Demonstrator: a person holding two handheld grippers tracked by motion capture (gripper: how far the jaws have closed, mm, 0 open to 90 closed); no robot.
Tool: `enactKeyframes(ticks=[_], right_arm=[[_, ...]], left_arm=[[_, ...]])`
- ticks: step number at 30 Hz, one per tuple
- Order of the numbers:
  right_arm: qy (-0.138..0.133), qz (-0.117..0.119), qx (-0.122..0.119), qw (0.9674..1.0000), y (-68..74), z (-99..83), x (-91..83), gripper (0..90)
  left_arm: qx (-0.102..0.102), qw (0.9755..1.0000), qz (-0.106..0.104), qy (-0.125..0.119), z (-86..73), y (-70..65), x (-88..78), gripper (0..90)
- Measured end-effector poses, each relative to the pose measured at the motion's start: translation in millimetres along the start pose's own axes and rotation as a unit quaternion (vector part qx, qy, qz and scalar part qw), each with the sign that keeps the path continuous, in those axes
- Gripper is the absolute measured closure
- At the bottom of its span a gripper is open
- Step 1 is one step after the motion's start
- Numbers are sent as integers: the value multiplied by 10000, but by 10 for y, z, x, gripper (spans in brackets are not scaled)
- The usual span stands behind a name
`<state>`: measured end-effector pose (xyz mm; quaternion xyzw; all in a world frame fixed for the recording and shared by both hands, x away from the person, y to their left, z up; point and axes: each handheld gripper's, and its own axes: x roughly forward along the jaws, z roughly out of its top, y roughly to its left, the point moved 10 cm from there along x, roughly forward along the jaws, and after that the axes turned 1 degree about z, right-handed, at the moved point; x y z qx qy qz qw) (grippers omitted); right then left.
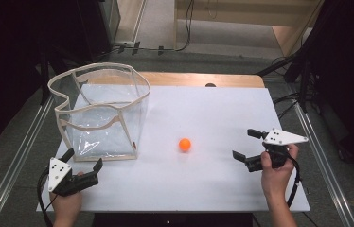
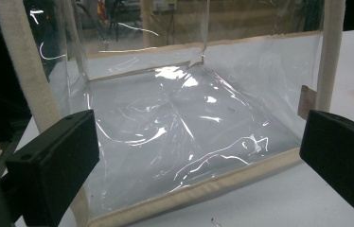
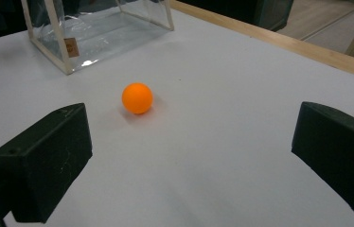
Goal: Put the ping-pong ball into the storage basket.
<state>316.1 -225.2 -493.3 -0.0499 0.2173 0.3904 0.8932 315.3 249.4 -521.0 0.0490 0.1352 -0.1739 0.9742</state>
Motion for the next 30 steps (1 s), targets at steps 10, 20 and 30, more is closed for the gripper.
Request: enactKeyframes(ticks=[10,20,30], right_arm=[[322,183,-191,9991,76,126,221,0],[464,392,-344,9976,164,322,412,0],[640,513,-436,9957,214,420,586,0]], left_arm=[[13,10000,-10,3,1,-2,4,0],[-7,10000,8,10,1,1,10,0],[4,10000,25,21,-3,-2,11,0]])
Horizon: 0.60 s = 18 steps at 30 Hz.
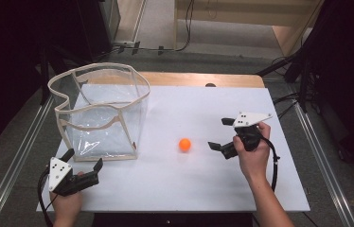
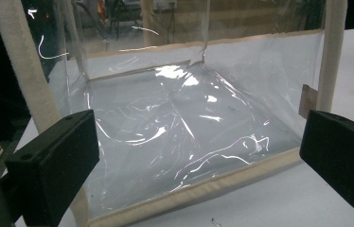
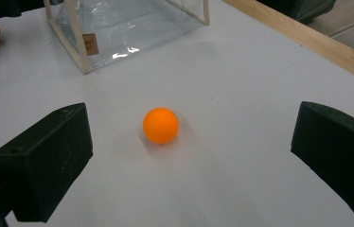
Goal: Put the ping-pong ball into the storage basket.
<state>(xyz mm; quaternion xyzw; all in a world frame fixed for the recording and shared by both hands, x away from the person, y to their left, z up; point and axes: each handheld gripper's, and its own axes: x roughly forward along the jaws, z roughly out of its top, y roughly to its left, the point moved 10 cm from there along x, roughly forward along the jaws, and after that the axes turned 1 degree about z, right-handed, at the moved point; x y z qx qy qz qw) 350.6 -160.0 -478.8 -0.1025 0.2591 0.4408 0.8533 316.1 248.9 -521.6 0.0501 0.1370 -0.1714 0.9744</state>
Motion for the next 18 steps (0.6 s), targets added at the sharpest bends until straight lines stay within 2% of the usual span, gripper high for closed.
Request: enactKeyframes(ticks=[9,18], right_arm=[[281,116,-78,9995,5,30,90,0],[345,204,-73,9992,-2,99,158,0]], left_arm=[[0,10000,15,-6,-1,-4,3,0],[5,10000,17,-12,-2,-6,2,0]])
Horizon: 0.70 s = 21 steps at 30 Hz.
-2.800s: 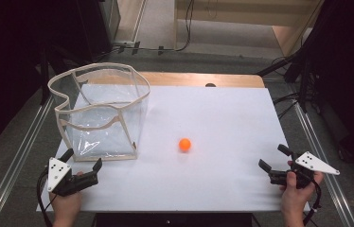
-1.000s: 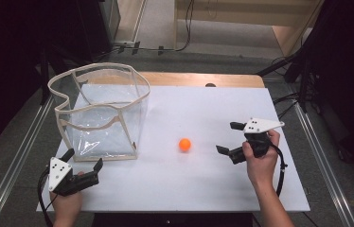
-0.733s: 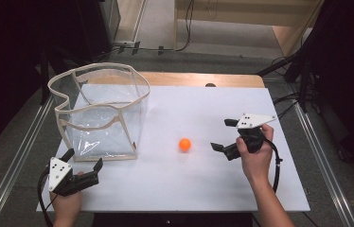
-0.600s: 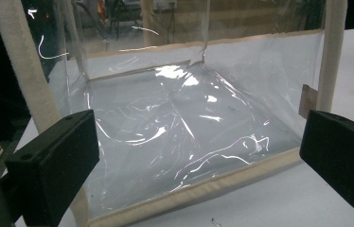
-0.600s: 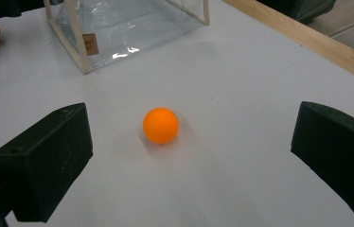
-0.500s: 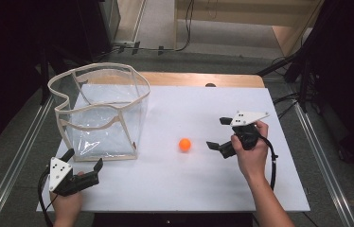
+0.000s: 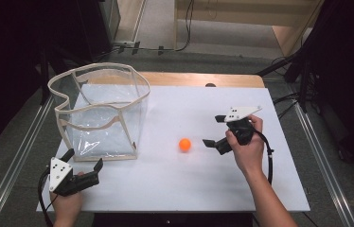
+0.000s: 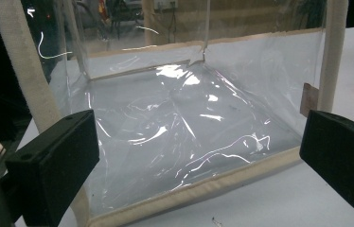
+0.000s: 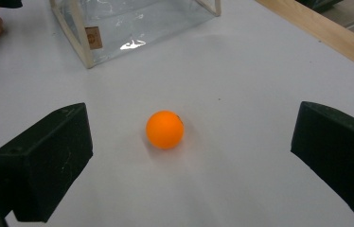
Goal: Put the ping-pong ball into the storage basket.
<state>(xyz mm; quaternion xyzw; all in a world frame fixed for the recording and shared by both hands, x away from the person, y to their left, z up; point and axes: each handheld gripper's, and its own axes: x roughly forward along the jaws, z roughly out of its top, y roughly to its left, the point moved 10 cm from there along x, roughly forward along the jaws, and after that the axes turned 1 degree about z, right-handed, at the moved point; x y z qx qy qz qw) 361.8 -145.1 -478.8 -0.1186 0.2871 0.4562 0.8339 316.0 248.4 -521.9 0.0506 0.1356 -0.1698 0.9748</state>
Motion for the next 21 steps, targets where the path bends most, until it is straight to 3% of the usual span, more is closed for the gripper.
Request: enactKeyframes(ticks=[21], right_arm=[[746,309,-262,9964,48,79,324,0]], left_arm=[[37,10000,13,13,-3,-1,-2,0]])
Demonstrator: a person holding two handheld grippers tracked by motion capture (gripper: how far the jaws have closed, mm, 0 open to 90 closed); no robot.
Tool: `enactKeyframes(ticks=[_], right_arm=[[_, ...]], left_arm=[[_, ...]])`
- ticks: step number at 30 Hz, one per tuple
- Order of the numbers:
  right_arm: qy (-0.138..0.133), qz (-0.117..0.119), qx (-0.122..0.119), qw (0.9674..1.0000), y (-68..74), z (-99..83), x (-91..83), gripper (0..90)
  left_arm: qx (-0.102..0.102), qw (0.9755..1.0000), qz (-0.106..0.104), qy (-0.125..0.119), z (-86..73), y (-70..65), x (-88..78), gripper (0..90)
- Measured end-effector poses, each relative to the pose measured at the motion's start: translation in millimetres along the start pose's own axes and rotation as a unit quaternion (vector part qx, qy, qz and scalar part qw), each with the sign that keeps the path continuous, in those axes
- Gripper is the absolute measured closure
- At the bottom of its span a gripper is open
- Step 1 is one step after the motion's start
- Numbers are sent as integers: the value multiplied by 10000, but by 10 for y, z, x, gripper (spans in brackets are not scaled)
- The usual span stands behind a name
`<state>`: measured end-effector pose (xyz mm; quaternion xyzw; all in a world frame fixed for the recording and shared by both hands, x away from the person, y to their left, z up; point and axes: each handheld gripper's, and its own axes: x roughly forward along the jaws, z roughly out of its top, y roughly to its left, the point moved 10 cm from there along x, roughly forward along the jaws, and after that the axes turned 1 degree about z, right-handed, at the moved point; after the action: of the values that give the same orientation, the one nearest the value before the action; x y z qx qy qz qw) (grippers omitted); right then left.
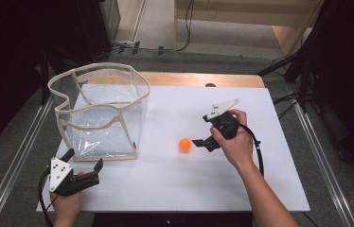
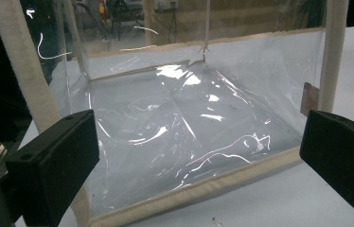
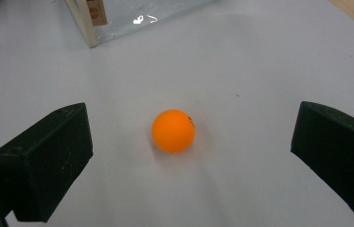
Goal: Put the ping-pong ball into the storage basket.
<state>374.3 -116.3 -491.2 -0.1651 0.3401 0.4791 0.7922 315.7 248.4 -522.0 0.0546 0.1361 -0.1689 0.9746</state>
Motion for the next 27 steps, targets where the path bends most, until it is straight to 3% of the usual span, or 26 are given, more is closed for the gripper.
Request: enactKeyframes(ticks=[14,21,22,27], right_arm=[[712,159,-332,9968,45,33,240,0],[1153,286,-502,9916,89,46,385,0],[1324,283,-504,9895,94,31,419,0],[1506,358,-585,9862,100,15,495,0]], left_arm=[[-7,10000,-23,-14,4,-1,-1,0],[5,10000,-25,-7,3,0,-5,0],[1,10000,-30,-11,4,-1,-4,0],[13,10000,-31,-12,3,-3,-4,0]])
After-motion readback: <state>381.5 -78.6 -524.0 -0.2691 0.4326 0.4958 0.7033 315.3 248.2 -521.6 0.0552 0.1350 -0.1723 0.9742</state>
